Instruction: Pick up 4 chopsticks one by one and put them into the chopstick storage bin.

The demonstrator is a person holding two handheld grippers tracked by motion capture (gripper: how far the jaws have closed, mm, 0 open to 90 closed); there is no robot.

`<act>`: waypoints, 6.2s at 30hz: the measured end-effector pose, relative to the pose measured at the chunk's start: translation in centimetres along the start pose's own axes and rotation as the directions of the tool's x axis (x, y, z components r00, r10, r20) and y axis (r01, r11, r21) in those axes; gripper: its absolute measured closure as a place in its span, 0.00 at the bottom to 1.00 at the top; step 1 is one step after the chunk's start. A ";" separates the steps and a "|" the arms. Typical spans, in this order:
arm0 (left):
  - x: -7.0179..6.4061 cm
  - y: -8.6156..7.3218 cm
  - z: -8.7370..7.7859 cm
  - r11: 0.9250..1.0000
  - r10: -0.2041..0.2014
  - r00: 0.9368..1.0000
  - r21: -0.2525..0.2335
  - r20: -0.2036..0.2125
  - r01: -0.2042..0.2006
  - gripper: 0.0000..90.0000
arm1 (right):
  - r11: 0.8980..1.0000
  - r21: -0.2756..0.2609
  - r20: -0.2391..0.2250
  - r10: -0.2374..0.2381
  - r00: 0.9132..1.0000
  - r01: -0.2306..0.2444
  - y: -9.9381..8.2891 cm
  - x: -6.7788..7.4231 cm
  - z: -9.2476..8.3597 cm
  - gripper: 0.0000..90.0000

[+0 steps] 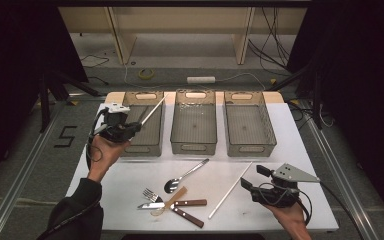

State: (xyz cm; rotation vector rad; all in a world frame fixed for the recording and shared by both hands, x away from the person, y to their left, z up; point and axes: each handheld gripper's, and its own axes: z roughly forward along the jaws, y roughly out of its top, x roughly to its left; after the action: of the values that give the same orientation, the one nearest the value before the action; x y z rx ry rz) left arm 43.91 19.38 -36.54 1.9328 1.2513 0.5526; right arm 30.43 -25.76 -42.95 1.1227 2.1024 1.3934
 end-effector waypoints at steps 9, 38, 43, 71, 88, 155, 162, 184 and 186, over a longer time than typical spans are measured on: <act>2.8 -0.4 1.9 0.998 -0.046 0.998 0.032 -0.042 0.047 0.93 | 1.000 0.000 0.000 -0.001 1.000 0.001 0.0 -0.1 0.0 0.29; 5.1 -1.0 7.2 0.990 -0.081 0.993 0.113 -0.084 0.090 0.92 | 1.000 0.000 -0.002 0.004 1.000 -0.004 0.0 -0.2 0.0 0.29; 5.4 -0.9 7.1 0.988 -0.125 0.990 0.086 -0.062 0.130 0.74 | 1.000 -0.001 -0.003 0.004 1.000 -0.004 0.0 -0.2 0.0 0.29; -3.4 -2.3 0.2 0.994 -0.111 0.979 0.025 0.173 0.108 0.32 | 1.000 -0.008 0.013 0.002 1.000 -0.002 0.1 0.0 -0.4 0.29; -8.7 -3.9 1.1 0.997 -0.030 0.973 0.074 0.230 0.013 0.26 | 1.000 -0.013 0.016 0.003 1.000 -0.003 0.1 -0.2 -0.6 0.29; -24.6 -9.6 6.5 0.913 0.219 0.878 0.228 0.427 -0.338 0.69 | 1.000 -0.010 0.024 0.002 1.000 -0.002 0.0 -0.2 -0.6 0.29; -25.0 -9.9 6.7 0.905 0.229 0.873 0.237 0.431 -0.354 0.78 | 1.000 -0.013 0.023 0.002 1.000 -0.002 0.0 -0.2 -0.6 0.29; -25.6 -10.3 6.7 0.894 0.283 0.875 0.222 0.394 -0.389 0.90 | 1.000 -0.011 0.022 0.000 1.000 0.000 0.0 -0.2 -0.6 0.29; -25.6 -10.3 6.7 0.898 0.273 0.878 0.224 0.394 -0.379 0.90 | 1.000 -0.011 0.022 -0.001 1.000 0.001 0.0 -0.2 -0.6 0.29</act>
State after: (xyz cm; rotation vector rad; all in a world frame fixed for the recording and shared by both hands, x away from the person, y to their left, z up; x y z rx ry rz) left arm 31.70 -3.73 -47.67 2.3946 0.8085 0.1669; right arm 30.18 -26.25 -42.71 1.1282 2.0773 1.3839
